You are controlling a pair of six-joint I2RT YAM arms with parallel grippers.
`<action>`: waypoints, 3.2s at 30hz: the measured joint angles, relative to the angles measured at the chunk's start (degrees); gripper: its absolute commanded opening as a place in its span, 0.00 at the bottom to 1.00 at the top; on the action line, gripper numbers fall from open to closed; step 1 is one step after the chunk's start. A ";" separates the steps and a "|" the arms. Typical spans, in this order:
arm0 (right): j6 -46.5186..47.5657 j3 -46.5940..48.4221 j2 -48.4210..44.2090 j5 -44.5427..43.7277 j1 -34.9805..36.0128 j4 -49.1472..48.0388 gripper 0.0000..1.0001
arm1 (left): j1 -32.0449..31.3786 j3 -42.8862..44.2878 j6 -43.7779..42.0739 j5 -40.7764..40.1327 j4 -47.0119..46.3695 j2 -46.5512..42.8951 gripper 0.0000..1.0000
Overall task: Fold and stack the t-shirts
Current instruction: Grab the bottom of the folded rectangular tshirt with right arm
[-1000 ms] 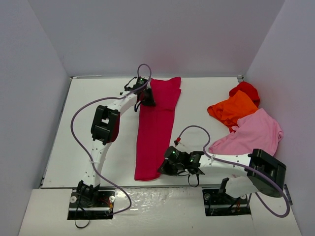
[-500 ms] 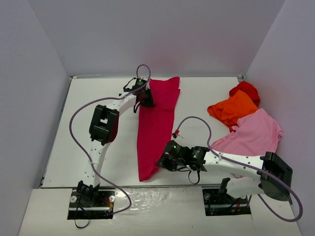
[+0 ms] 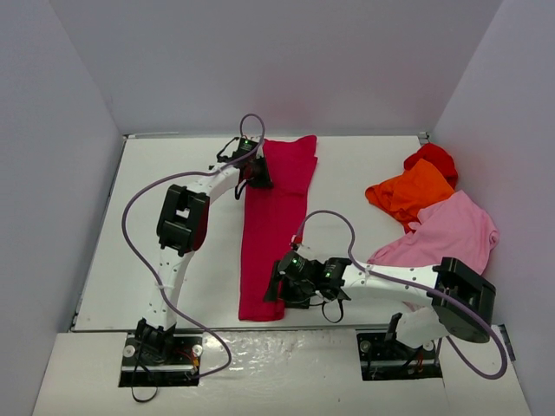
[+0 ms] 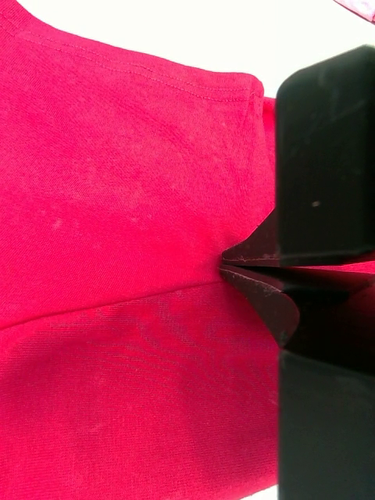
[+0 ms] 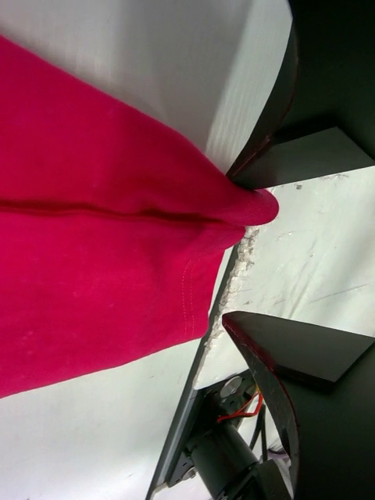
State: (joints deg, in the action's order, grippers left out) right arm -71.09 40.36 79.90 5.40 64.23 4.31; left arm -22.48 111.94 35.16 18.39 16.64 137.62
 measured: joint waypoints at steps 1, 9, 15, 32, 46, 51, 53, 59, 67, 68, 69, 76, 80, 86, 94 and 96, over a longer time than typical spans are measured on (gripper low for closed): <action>0.37 0.16 0.78 0.72 0.04 -0.29 0.64 | 0.00 -0.02 0.00 0.02 -0.02 0.00 0.00; 0.84 0.37 3.47 4.02 1.14 -1.15 0.61 | 0.24 -0.17 0.02 0.67 -0.24 0.00 0.00; 0.52 0.37 3.82 4.24 1.54 -1.10 0.55 | 0.51 -0.69 0.22 1.52 -0.93 -0.07 0.00; -1.55 3.79 10.46 2.32 4.50 -1.02 0.47 | 0.85 -7.65 1.53 2.71 -7.04 -3.06 0.00; -2.74 4.19 12.20 0.20 4.50 -1.12 0.00 | 0.92 -8.72 1.57 2.86 -7.83 -3.60 0.00; -2.75 2.66 10.06 -0.78 4.85 0.19 0.00 | 0.92 -9.62 1.27 3.23 -6.00 -4.95 0.00; -2.92 0.68 7.86 -0.96 4.86 1.08 0.00 | 0.88 -10.46 0.95 3.66 -2.88 -6.71 0.00; -4.24 -3.88 2.80 -1.17 4.87 2.36 0.00 | -0.64 -17.22 0.20 4.80 2.32 -16.94 0.00; -4.67 -4.72 1.90 -1.17 4.83 2.39 0.00 | -5.93 -31.72 3.38 9.61 -2.28 -30.49 0.00; -4.66 -4.72 1.90 -1.15 4.83 2.39 0.00 | -6.60 -33.98 3.85 10.00 -2.58 -31.24 0.00; -4.60 -4.72 1.90 -1.15 4.81 2.39 0.00 | -7.28 -36.19 4.31 10.15 -3.00 -31.69 0.00; -4.36 -4.72 1.76 -1.15 4.43 2.54 0.00 | -8.65 -43.25 5.99 9.62 -4.77 -29.12 0.00; -4.13 -4.72 0.50 -1.41 4.37 4.48 0.00 | -8.36 -43.41 7.06 9.74 -7.65 -26.63 0.00; -3.84 -4.70 -1.38 -1.94 3.90 7.39 0.00 | -8.09 -43.30 7.26 9.71 -11.52 -25.71 0.00; -2.80 -3.75 -1.90 -2.40 3.67 9.72 0.00 | -7.48 -36.38 6.79 8.65 -12.90 -20.70 0.00; -2.41 -3.19 -1.90 -2.46 3.62 9.96 0.00 | -7.35 -35.69 6.83 8.64 -13.93 -20.12 0.00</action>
State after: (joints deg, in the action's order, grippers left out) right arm -73.50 37.16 78.00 2.94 67.85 14.27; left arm -29.83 76.25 41.99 27.03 2.71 117.50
